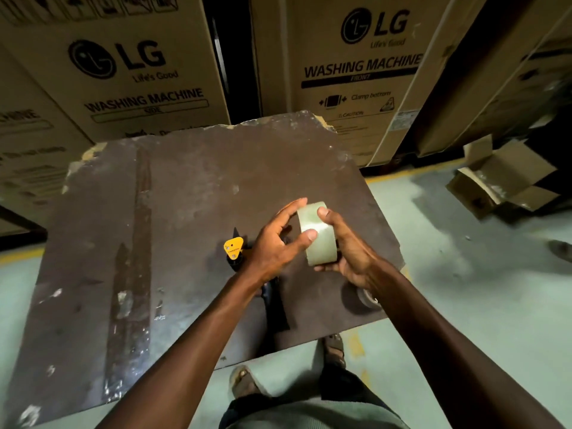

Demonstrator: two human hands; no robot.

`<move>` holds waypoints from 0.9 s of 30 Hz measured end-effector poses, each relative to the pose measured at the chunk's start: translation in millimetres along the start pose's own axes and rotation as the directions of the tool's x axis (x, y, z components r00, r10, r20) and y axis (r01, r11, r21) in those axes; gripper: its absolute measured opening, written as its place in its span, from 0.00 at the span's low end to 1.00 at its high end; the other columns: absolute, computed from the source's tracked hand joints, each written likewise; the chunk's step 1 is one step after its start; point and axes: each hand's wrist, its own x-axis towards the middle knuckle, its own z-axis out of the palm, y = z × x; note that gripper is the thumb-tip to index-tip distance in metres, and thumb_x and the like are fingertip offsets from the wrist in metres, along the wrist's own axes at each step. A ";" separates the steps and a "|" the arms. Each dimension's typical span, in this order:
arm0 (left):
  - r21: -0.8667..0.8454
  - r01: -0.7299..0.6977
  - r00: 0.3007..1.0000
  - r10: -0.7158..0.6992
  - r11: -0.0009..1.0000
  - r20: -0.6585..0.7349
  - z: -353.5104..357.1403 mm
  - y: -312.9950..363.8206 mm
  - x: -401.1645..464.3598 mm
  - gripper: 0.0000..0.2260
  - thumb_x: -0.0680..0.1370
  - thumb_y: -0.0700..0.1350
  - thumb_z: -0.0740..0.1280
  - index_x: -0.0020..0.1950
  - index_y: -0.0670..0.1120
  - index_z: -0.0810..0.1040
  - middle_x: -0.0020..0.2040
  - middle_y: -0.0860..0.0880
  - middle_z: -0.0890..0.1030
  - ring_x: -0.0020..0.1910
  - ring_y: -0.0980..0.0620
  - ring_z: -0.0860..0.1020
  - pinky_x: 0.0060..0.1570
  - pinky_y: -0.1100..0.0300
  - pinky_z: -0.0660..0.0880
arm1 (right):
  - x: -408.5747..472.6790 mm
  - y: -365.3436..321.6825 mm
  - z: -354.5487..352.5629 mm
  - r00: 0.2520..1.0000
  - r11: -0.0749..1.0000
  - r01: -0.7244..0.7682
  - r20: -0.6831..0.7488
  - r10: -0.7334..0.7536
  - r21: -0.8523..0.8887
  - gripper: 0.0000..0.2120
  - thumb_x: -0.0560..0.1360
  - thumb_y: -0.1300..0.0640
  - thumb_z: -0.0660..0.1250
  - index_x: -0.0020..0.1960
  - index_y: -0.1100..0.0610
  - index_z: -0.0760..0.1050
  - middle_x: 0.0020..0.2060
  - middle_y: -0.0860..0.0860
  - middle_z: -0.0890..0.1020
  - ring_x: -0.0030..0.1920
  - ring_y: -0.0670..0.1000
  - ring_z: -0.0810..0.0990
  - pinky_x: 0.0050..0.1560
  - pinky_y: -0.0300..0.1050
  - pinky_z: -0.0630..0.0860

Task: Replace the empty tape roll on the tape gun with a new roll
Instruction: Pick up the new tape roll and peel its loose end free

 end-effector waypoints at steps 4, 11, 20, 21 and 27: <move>-0.105 0.011 0.999 -0.008 0.994 0.035 -9.8 6.4 -20.7 0.32 0.69 0.57 0.76 0.70 0.63 0.70 0.67 0.47 0.77 0.62 0.48 0.80 0.60 0.44 0.78 | -20.9 5.0 25.0 0.999 0.997 -0.050 0.005 0.049 0.053 0.26 0.75 0.32 0.61 0.60 0.49 0.80 0.45 0.53 0.87 0.41 0.51 0.86 0.45 0.51 0.79; -0.228 -0.007 0.998 -0.006 0.974 -0.059 -13.8 36.9 -34.2 0.24 0.71 0.54 0.73 0.65 0.54 0.76 0.56 0.48 0.83 0.51 0.49 0.83 0.45 0.48 0.82 | -32.8 -3.8 37.2 0.998 1.000 0.004 0.057 -0.004 0.013 0.30 0.72 0.28 0.61 0.61 0.50 0.80 0.43 0.53 0.87 0.41 0.51 0.85 0.42 0.49 0.79; -0.348 0.137 0.983 -0.171 0.928 -0.071 -4.9 77.8 -17.0 0.19 0.72 0.50 0.72 0.62 0.49 0.76 0.54 0.48 0.81 0.47 0.49 0.82 0.43 0.49 0.80 | -36.9 -25.6 20.1 0.986 0.993 0.109 0.134 -0.103 -0.041 0.38 0.65 0.26 0.67 0.66 0.49 0.75 0.52 0.58 0.85 0.44 0.54 0.86 0.38 0.50 0.80; -0.351 0.149 0.983 -0.176 0.925 -0.047 -3.9 81.1 -16.5 0.22 0.72 0.51 0.72 0.65 0.49 0.75 0.57 0.47 0.81 0.49 0.50 0.82 0.45 0.50 0.80 | -37.0 -28.5 18.5 0.983 0.991 0.124 0.144 -0.116 -0.046 0.38 0.64 0.26 0.68 0.66 0.48 0.75 0.54 0.58 0.84 0.45 0.55 0.85 0.39 0.51 0.80; -0.333 0.133 0.989 -0.147 0.934 -0.017 -4.0 82.4 -19.5 0.29 0.65 0.53 0.77 0.64 0.50 0.76 0.58 0.46 0.81 0.55 0.47 0.82 0.57 0.44 0.80 | -39.9 -38.4 6.1 0.951 0.979 0.186 0.264 -0.159 -0.080 0.38 0.61 0.26 0.72 0.65 0.44 0.76 0.57 0.59 0.81 0.52 0.57 0.82 0.42 0.53 0.80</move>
